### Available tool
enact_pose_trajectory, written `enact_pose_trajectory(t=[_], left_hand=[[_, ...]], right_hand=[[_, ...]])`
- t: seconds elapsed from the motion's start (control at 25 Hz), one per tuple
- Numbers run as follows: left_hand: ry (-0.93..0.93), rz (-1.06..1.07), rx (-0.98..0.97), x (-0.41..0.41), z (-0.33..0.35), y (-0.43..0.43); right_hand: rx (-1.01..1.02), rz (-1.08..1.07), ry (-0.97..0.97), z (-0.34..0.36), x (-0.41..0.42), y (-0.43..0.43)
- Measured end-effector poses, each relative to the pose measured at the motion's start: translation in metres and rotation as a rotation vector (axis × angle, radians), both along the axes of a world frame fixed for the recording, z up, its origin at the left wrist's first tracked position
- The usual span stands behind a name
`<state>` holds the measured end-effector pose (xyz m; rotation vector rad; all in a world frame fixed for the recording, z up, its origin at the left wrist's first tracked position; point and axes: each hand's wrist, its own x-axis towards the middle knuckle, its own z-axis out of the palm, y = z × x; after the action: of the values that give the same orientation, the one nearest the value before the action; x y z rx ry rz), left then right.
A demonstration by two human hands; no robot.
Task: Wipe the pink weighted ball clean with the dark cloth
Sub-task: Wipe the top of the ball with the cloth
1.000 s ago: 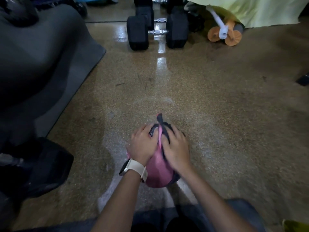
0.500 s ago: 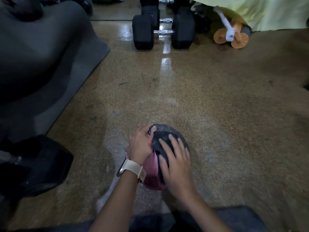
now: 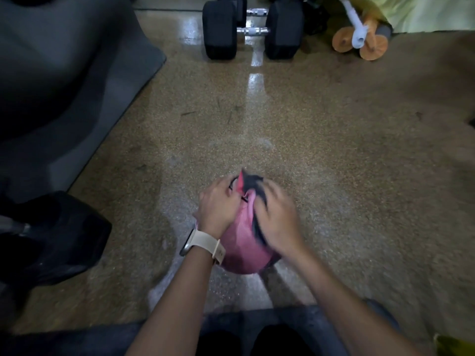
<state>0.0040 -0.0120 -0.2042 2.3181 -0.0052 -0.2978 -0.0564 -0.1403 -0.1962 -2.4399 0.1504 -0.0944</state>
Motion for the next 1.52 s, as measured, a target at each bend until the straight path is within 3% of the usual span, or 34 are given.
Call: enact_pose_trajectory(t=[0.08, 0.12, 0.24, 0.36, 0.56, 0.68, 0.8, 0.96, 1.04, 1.12, 1.2, 1.28, 1.4, 1.44, 1.52], left_hand=[[-0.049, -0.012, -0.002, -0.008, 0.002, 0.001], [-0.064, -0.015, -0.004, -0.012, 0.001, 0.001], [-0.061, 0.004, -0.033, -0.017, -0.006, 0.009], [-0.032, 0.008, -0.080, -0.013, -0.013, 0.017], [0.024, 0.039, 0.021, -0.030, -0.003, 0.004], [0.084, 0.073, 0.020, -0.027, -0.003, 0.008], [0.089, 0.076, -0.053, -0.018, -0.007, 0.016], [0.104, 0.121, 0.008, -0.021, -0.005, 0.004], [0.087, 0.133, 0.011, -0.022, -0.003, 0.001], [0.108, 0.144, -0.006, -0.016, -0.002, 0.003], [0.108, 0.138, -0.035, -0.015, -0.003, 0.007], [0.079, 0.180, -0.073, -0.022, -0.004, 0.005], [0.065, 0.258, -0.032, -0.041, 0.004, -0.002], [0.057, 0.242, -0.018, -0.045, 0.006, -0.003], [-0.005, 0.103, -0.019, -0.043, 0.008, -0.002]], right_hand=[[0.178, -0.123, 0.202, 0.004, 0.047, -0.020], [0.165, -0.173, 0.234, 0.004, 0.055, -0.021], [-0.123, -0.073, 0.019, 0.003, -0.008, 0.020], [-0.111, 0.083, -0.108, -0.003, -0.062, 0.026], [0.054, -0.201, 0.171, 0.002, 0.041, -0.012], [-0.133, -0.054, 0.006, -0.002, -0.008, 0.021], [-0.121, 0.046, -0.144, -0.009, -0.061, 0.021], [0.163, -0.220, 0.160, -0.007, 0.030, -0.017], [-0.006, -0.199, 0.131, 0.001, 0.043, -0.005], [-0.128, -0.078, -0.029, -0.001, 0.006, 0.022], [-0.070, -0.023, -0.096, -0.007, -0.045, 0.030], [0.103, -0.086, -0.087, -0.012, -0.043, 0.010], [0.368, -0.253, 0.139, -0.008, 0.022, -0.026], [0.351, -0.243, 0.188, -0.002, 0.036, -0.027], [0.097, -0.187, 0.109, 0.002, 0.025, -0.008]])
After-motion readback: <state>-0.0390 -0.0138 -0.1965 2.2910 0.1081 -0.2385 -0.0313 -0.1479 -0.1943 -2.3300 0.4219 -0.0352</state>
